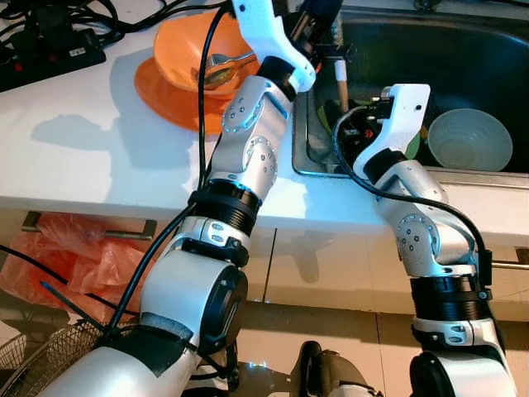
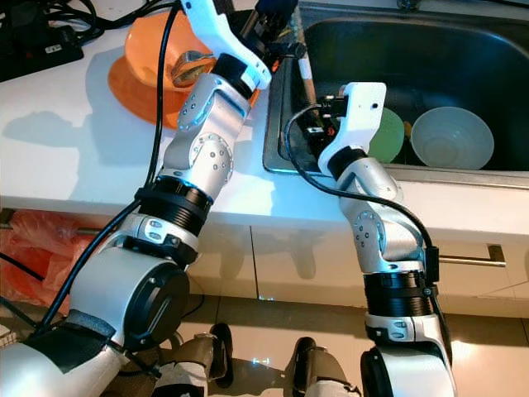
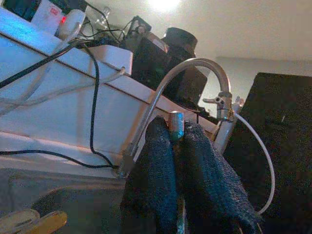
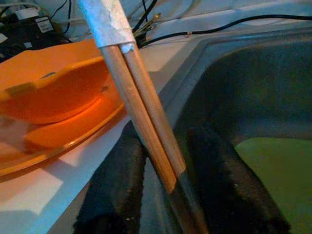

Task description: Kitchen organization

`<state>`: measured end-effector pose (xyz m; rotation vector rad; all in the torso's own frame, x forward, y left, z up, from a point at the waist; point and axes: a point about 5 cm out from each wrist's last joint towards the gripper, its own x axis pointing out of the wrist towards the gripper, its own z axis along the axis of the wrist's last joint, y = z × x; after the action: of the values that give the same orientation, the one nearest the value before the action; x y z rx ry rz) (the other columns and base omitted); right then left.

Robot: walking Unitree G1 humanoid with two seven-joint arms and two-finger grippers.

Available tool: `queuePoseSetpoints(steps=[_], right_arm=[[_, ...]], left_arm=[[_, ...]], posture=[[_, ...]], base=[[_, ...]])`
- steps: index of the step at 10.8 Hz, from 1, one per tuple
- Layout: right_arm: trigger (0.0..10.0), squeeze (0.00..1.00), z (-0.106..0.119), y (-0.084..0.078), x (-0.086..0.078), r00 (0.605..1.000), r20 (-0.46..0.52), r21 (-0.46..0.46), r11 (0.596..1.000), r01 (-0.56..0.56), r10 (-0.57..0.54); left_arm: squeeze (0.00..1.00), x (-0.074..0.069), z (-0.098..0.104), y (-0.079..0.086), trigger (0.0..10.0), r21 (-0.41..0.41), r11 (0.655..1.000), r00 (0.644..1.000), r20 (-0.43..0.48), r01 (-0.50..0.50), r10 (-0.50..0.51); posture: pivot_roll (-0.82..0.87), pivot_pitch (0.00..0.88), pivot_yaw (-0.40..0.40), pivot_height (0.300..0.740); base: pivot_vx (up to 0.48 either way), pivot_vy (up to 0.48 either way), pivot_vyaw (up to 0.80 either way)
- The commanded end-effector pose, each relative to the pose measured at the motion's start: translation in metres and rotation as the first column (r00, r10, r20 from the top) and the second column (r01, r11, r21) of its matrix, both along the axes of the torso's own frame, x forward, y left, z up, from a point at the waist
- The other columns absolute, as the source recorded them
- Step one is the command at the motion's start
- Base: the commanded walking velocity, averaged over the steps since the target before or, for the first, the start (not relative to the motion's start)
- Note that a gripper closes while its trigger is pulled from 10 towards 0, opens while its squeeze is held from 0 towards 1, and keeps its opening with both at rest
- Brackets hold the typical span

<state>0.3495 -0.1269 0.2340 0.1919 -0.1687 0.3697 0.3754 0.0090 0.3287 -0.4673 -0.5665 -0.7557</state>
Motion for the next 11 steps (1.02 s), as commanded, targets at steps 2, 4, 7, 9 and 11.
queuePoseSetpoints(steps=[2,4,7,9,11], right_arm=[[0.0,0.00,0.000,-0.004,0.001,1.000,0.000,0.014,1.000,0.026,-0.026],[0.0,0.00,-0.001,-0.004,0.002,1.000,0.000,0.021,0.999,0.026,-0.026],[0.0,0.00,-0.001,-0.004,0.003,0.999,0.005,0.031,0.999,0.034,-0.034],[0.0,0.00,0.000,-0.004,0.003,0.999,0.005,0.033,0.999,0.036,-0.037],[0.0,0.00,-0.001,-0.006,0.004,0.999,0.003,0.036,0.998,0.050,-0.050]], left_arm=[[0.00,-0.013,-0.007,-0.027,10.0,0.001,0.996,0.996,-0.009,0.085,-0.085],[0.00,-0.014,-0.008,-0.028,10.0,0.006,0.996,0.996,-0.013,0.094,-0.094],[0.00,-0.016,-0.011,-0.031,10.0,0.030,0.995,0.995,-0.023,0.096,-0.095],[1.00,-0.016,-0.015,-0.032,10.0,0.055,0.994,0.995,-0.035,0.091,-0.090],[1.00,-0.016,-0.020,-0.033,10.0,0.086,0.992,0.995,-0.045,0.088,-0.084]], posture=[[0.01,0.224,0.010,0.740],[0.01,0.222,0.010,0.740],[0.01,0.220,0.009,0.740],[0.01,0.221,0.008,0.740],[0.01,0.221,0.008,0.740]], base=[[0.000,0.000,0.00],[0.000,0.000,0.00],[0.000,0.000,0.00],[0.000,0.000,0.00],[0.000,0.000,0.00]])
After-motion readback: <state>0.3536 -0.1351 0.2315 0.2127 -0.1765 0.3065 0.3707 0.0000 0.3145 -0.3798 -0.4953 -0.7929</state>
